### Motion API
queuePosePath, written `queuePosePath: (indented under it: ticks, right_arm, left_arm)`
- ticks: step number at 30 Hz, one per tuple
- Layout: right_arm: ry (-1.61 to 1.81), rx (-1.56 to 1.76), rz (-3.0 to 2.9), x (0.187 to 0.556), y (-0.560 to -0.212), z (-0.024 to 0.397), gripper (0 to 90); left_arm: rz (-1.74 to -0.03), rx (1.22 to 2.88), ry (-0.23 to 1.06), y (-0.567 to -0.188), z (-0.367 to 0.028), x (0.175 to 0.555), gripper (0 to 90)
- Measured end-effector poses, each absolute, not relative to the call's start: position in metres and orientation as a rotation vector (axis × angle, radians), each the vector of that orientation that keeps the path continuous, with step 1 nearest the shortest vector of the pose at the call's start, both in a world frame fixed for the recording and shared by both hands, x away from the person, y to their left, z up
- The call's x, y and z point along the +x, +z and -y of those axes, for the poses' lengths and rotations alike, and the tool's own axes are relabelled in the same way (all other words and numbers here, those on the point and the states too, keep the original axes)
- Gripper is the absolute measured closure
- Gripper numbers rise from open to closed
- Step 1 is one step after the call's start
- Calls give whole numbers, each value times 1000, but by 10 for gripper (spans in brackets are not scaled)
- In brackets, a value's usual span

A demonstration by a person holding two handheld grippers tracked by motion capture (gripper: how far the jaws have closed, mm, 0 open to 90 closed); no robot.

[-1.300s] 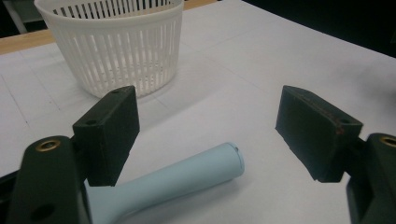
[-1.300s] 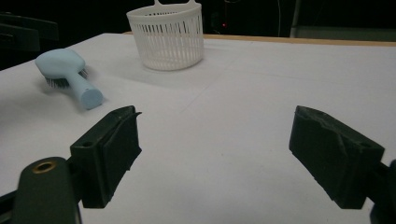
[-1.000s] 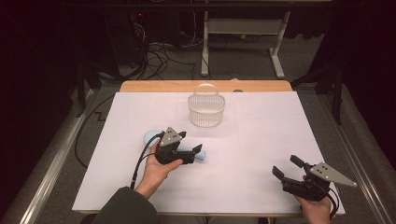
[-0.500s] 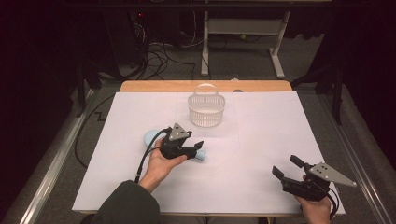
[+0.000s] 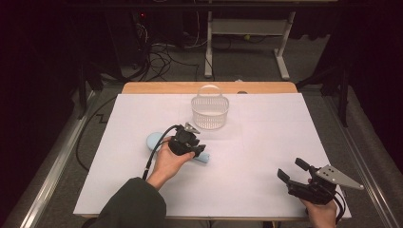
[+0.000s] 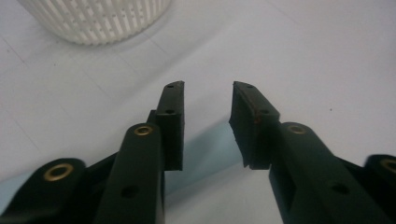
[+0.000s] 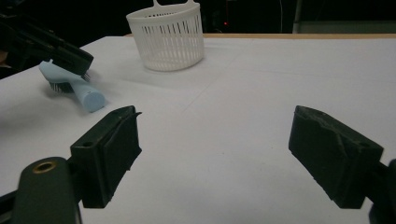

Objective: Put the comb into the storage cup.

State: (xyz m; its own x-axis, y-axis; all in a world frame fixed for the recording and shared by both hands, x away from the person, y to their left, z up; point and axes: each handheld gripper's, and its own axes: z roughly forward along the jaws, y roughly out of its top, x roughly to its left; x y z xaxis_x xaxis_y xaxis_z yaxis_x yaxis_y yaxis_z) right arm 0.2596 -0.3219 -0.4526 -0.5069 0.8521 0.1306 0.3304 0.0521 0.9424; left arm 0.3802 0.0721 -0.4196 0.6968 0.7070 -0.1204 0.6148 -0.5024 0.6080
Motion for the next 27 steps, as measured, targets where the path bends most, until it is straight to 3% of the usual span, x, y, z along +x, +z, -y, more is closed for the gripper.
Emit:
queuePosePath:
  ticks: [15,27]
  right_arm:
    - [1471,1187,-1871,260,-453,322,170]
    - [1480,1189,-1873,260,-452,322,170]
  left_arm:
    - [-1099,2320,77,-433,-61,395,898]
    - [-1096,2322,48,-436,-56,395,900]
